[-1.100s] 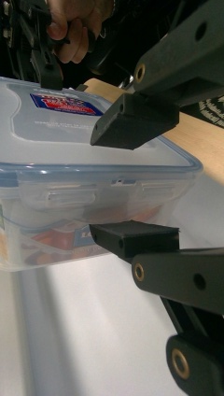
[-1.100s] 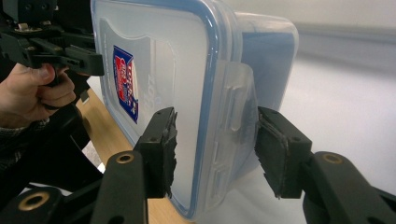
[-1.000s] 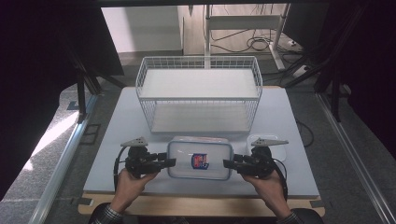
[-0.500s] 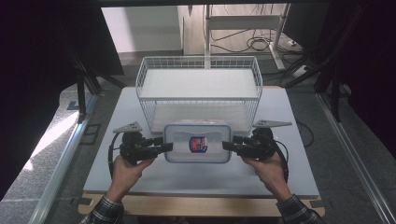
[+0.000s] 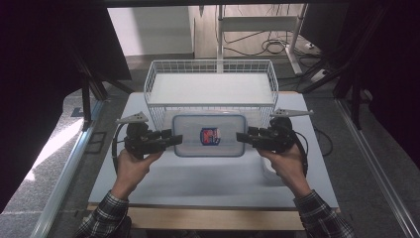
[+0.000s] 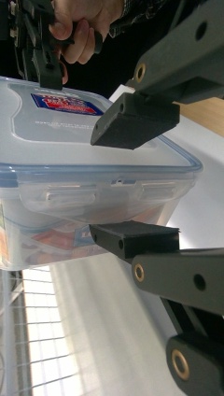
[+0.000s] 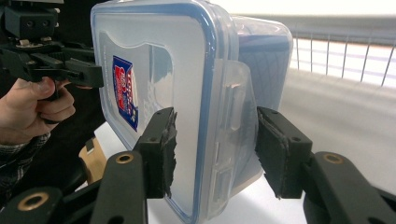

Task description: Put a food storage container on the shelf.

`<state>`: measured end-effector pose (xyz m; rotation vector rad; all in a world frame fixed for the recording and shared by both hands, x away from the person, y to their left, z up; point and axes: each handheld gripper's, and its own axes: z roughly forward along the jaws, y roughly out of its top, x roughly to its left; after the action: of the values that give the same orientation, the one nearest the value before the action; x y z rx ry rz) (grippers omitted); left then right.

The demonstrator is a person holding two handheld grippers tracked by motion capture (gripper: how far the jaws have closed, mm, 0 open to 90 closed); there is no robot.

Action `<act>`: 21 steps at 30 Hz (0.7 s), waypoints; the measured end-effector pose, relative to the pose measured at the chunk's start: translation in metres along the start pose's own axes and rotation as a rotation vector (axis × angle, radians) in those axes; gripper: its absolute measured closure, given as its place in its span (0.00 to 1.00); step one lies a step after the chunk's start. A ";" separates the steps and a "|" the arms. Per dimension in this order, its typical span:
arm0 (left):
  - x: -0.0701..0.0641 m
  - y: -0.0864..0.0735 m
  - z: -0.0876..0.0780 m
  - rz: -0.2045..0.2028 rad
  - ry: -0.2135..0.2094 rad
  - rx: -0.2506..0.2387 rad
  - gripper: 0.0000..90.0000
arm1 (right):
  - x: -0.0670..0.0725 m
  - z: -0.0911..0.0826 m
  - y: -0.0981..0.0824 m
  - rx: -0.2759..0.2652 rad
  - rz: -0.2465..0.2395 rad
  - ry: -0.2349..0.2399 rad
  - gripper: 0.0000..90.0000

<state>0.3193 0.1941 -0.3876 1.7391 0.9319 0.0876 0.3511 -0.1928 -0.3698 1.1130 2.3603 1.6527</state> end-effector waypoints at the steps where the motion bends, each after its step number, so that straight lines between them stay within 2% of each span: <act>1: 0.000 0.007 -0.001 0.004 0.003 -0.006 0.58 | -0.001 0.000 0.007 -0.009 -0.005 0.001 0.55; 11: 0.004 0.036 -0.005 0.009 0.003 -0.029 0.58 | -0.003 -0.002 0.038 -0.041 -0.014 -0.002 0.55; 12: 0.005 0.041 -0.006 0.011 0.004 -0.033 0.58 | -0.003 -0.002 0.046 -0.043 -0.019 -0.005 0.55; 14: 0.006 0.044 -0.007 0.011 0.004 -0.037 0.58 | -0.003 -0.002 0.049 -0.046 -0.021 -0.006 0.55; 21: 0.014 0.065 -0.007 0.014 0.007 -0.051 0.58 | -0.007 0.002 0.076 -0.067 -0.022 -0.011 0.55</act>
<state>0.3599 0.2027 -0.3357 1.6991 0.9149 0.1257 0.3963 -0.1827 -0.3095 1.0788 2.2837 1.7000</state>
